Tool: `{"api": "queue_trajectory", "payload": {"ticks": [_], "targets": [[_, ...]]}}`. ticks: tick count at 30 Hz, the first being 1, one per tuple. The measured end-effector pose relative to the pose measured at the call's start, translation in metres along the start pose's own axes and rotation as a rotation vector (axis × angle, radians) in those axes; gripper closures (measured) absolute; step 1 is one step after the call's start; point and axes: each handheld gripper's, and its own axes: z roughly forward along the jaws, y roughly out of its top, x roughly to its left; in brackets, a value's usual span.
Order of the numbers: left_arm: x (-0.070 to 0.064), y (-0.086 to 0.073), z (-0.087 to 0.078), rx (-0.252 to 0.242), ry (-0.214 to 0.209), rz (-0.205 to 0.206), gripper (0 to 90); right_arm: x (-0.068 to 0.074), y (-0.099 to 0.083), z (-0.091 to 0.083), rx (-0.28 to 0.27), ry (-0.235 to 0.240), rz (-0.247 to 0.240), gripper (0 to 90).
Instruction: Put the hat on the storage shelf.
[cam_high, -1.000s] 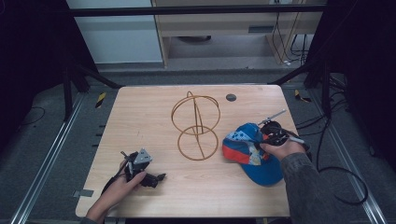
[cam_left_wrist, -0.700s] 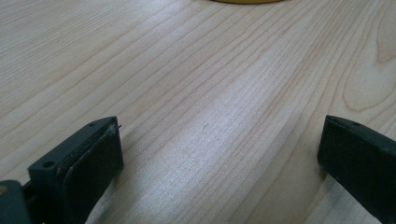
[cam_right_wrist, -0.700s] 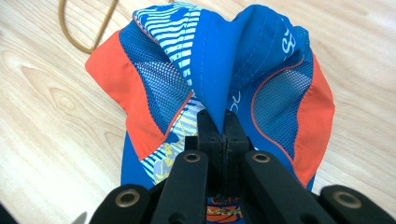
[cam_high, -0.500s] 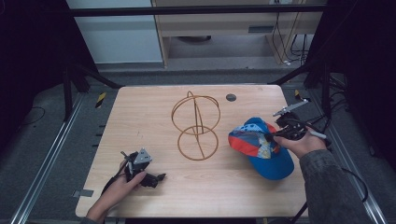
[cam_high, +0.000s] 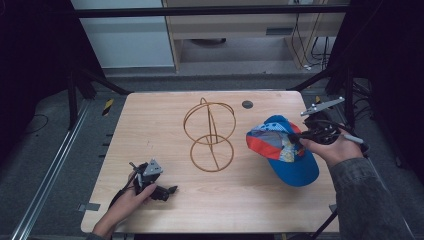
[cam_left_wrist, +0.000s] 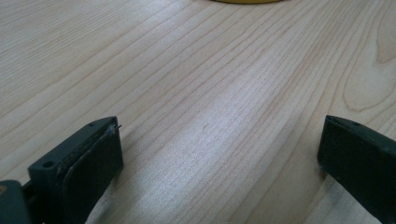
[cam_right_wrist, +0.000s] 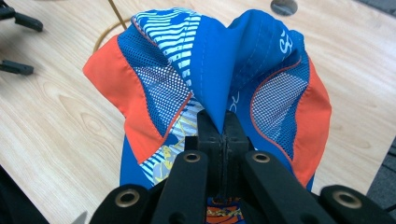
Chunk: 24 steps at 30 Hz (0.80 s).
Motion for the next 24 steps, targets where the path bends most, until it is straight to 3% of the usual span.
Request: {"api": "queue_trajectory", "payload": {"ticks": [15, 24], "targets": [[0.0, 0.0, 0.0, 0.0, 0.0, 0.0, 0.0, 0.009, 0.016, -0.034, -0.076, -0.017, -0.056, 89.7], [0.0, 0.0, 0.0, 0.0, 0.0, 0.0, 0.0, 0.011, 0.024, -0.047, -0.116, -0.025, -0.055, 89.8]]}}
